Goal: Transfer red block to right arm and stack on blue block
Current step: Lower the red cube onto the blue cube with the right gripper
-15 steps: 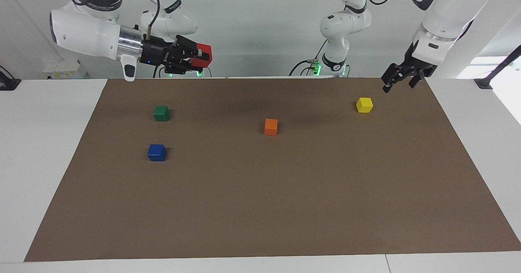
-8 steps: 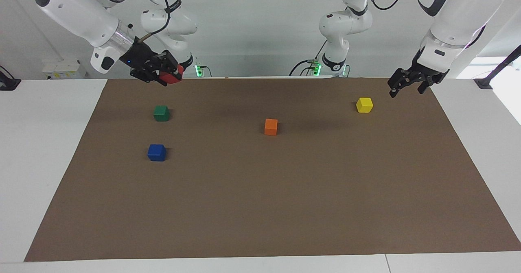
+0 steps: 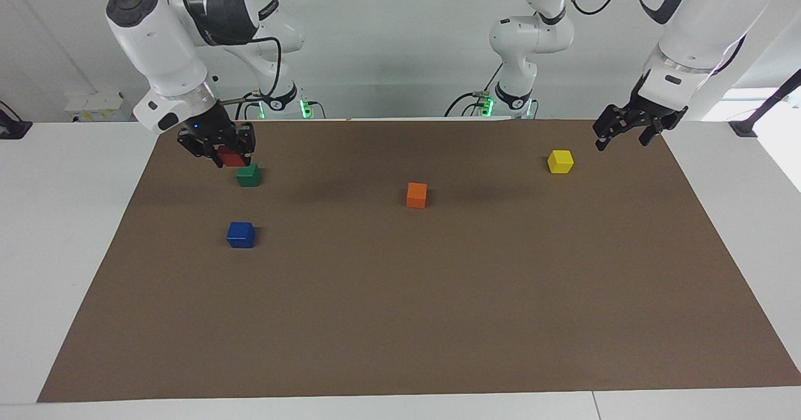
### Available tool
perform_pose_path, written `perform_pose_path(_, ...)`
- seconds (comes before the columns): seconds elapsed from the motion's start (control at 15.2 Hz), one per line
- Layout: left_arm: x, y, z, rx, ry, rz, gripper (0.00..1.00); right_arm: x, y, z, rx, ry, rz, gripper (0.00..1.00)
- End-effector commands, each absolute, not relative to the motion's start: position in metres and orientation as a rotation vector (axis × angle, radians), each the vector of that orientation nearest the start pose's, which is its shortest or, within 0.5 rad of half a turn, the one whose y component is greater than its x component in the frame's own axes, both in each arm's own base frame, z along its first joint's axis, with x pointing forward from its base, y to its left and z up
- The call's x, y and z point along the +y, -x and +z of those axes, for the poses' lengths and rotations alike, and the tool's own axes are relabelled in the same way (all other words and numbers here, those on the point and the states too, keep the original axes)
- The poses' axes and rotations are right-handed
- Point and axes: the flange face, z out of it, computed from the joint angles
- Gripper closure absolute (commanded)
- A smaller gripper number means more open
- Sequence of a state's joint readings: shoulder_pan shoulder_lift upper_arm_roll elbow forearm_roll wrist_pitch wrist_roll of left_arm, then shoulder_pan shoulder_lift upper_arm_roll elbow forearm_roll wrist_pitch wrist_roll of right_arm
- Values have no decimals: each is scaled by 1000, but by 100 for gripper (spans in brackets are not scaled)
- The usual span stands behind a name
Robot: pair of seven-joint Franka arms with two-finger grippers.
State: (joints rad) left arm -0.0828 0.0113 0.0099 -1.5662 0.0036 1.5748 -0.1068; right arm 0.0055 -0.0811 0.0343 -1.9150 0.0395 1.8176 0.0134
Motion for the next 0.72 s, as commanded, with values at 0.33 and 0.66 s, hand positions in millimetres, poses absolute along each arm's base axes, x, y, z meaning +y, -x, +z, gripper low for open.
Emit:
perform_pose_path(0.33, -57, -551, 621, 12, 3147, 8, 0, 15, -549, 428, -121, 3204, -56, 100)
perform_pose_path(0.66, -66, -549, 623, 31, 3147, 13, 0, 1, -561, 395, -133, 3214, -108, 100)
